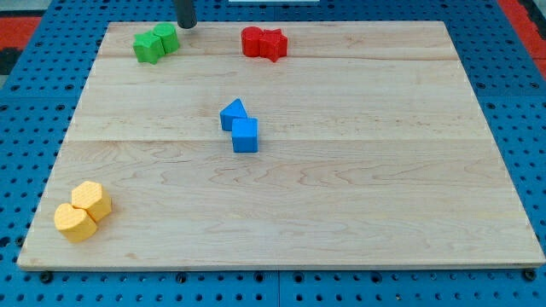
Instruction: Move the green circle and green star down a bit
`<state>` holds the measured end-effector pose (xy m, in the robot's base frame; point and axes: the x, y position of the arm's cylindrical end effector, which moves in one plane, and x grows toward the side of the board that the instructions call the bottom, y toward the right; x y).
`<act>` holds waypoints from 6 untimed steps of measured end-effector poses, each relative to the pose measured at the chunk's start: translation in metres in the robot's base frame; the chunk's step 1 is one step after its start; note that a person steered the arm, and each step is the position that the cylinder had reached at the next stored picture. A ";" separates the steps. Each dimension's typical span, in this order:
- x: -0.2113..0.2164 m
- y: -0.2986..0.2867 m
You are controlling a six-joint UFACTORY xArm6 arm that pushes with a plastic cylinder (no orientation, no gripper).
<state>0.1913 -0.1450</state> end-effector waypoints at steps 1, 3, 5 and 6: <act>0.001 -0.022; 0.023 -0.019; 0.064 -0.024; 0.064 -0.024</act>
